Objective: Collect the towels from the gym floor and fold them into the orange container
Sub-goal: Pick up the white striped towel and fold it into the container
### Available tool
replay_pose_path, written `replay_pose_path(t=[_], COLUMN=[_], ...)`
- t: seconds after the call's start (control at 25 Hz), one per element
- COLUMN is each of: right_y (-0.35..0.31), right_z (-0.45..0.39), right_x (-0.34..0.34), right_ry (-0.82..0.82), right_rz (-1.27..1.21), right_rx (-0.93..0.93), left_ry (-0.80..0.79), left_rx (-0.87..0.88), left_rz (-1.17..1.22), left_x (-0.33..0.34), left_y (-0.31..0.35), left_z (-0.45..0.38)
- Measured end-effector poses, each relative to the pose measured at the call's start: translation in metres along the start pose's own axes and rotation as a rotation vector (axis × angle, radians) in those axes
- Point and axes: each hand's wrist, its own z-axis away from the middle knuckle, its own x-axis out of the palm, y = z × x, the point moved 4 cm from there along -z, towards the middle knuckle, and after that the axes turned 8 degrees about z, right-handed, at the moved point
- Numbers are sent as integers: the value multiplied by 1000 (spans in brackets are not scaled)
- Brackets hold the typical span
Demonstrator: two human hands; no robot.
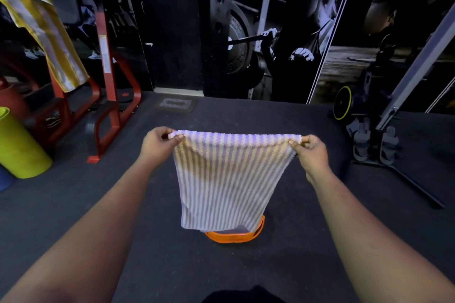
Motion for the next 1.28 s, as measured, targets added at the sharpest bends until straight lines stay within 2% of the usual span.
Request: replay_pose_path(t=[0.12, 0.2, 0.28, 0.32, 0.36, 0.48, 0.56, 0.64, 0.72, 0.76, 0.84, 0.92, 0.96, 1.0, 1.04, 1.12, 1.16, 1.2, 1.28], right_y=[-19, -28, -25, -20, -17, -23, -30, -37, -45, -46, -37, -19, -11, -6, -5, -8, -10, -11, -9], right_z=[-1, 0, 13, 20, 23, 24, 23, 20, 17, 16, 15, 26, 36, 43, 45, 39, 34, 29, 20], right_x=[-7, -3, 15, 24, 29, 36, 37, 38, 37, 34, 27, 29, 34, 38, 41, 40, 36, 33, 26], right_ry=[51, -93, -338, -419, -424, -359, -333, -329, -319, -313, -378, -557, -624, -625, -579, -453, -429, -407, -348], right_rz=[-179, -302, -64, 33, 24, -203, -328, -410, -443, -460, -529, -321, -182, -127, -157, -246, -246, -185, 32], right_rx=[-88, -162, -156, -145, -129, -93, -81, -2, 56, 78, 137, 188, 184, 150, 118, 99, 88, 84, 65], left_ry=[-89, -38, 13, 39, 83, 183, 6, -243, -426, -471, -348, -197, -221, -315, -407, -558, -576, -514, -346], left_rx=[-50, -49, -89, -109, -130, -160, -88, -73, -178, -192, -201, -207, -187, -137, -113, -246, -311, -329, -317], left_rz=[411, 770, 1079, 1134, 1120, 1088, 1113, 865, 555, 517, 601, 789, 901, 966, 924, 614, 481, 450, 544], left_x=[4, 1, 3, 5, 5, -20, -35, -25, 4, 19, 27, 14, 6, 2, 2, 11, 15, 16, 14], left_y=[13, 35, 52, 52, 50, 42, 48, 31, -8, -11, 0, 24, 37, 45, 41, 5, -10, -19, -21], left_z=[8, 2, -5, -7, -9, -28, -34, -22, 27, 46, 48, 24, 14, 8, 12, 42, 53, 56, 48])
